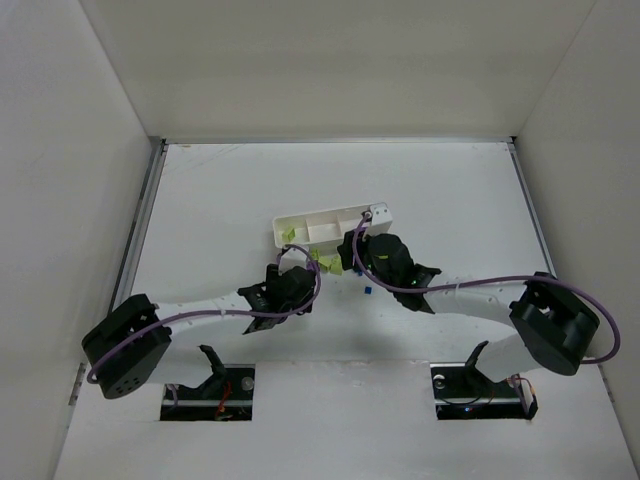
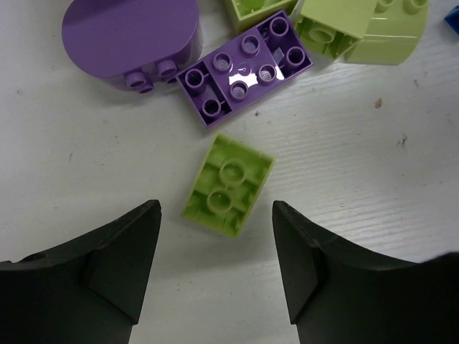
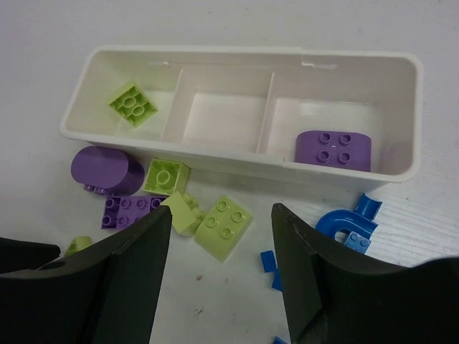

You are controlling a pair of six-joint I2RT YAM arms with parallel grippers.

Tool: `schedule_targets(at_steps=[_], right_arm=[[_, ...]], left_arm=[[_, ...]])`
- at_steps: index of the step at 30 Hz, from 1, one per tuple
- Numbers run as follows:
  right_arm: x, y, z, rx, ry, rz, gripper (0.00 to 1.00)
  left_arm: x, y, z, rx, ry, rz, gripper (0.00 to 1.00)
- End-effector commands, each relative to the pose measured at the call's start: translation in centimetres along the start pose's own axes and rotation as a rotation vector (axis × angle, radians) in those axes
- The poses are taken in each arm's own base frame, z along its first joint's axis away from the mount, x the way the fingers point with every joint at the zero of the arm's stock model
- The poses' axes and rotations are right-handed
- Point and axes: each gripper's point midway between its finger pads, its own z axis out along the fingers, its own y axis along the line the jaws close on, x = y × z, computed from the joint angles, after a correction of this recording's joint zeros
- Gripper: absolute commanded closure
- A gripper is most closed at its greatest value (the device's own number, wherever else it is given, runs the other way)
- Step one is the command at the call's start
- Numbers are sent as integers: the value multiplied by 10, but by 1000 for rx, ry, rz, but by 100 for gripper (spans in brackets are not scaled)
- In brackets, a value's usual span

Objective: Sort the legos into containers by color

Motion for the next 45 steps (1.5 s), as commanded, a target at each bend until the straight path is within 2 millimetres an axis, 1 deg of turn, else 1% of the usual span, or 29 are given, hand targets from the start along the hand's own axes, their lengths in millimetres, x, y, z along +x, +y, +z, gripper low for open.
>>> schedule_targets(at_steps=[1, 5, 8, 14, 19, 20, 25, 27, 28, 32, 35, 37, 38, 39, 40, 41, 43, 45], right_arm=[[-20, 13, 1, -29, -44, 4, 36], [-17, 14, 1, -39, -34, 13, 37], [-19, 15, 0, -43, -40, 18, 37], [-18, 16, 2, -43, -32, 17, 37], [-18, 16, 1, -45, -33, 15, 37], [-18, 17, 0, -48, -32, 21, 38], [-6, 29, 0, -120, 33, -6, 40], [2, 37, 0, -165, 69, -4, 41], [9, 41, 1, -196, 102, -6, 42], [18, 48, 2, -227, 145, -19, 44], [25, 50, 5, -236, 172, -24, 47], [27, 50, 6, -237, 179, -27, 47], [27, 51, 6, -239, 177, -23, 47], [31, 51, 8, -240, 192, -19, 46], [32, 50, 8, -241, 195, -22, 46], [32, 50, 8, -241, 194, -25, 46], [34, 50, 10, -243, 194, -30, 43], [37, 52, 12, -249, 204, -39, 43]], left_arm=[[-10, 3, 5, -36, -36, -16, 42], [-14, 7, 4, -47, -50, -26, 42], [-14, 11, 6, -53, -50, -36, 41], [-19, 1, 12, -26, -66, -20, 41], [-21, -2, 17, -14, -71, -26, 41], [-21, -3, 19, -14, -71, -24, 40], [-22, -6, 22, -16, -77, -8, 40], [-24, -7, 22, -18, -79, -5, 39], [-24, -8, 22, -15, -82, 1, 39], [-25, -6, 25, -33, -89, 6, 40], [-25, -7, 24, -27, -95, 11, 47], [-25, -7, 25, -25, -98, 14, 56], [-25, -7, 25, -26, -97, 16, 58], [-25, -8, 24, -21, -101, 18, 67], [-25, -8, 23, -20, -102, 18, 68], [-23, -8, 22, -19, -99, 18, 73], [-21, -6, 15, -12, -100, 7, 79], [-22, 0, 4, -13, -105, -18, 81]])
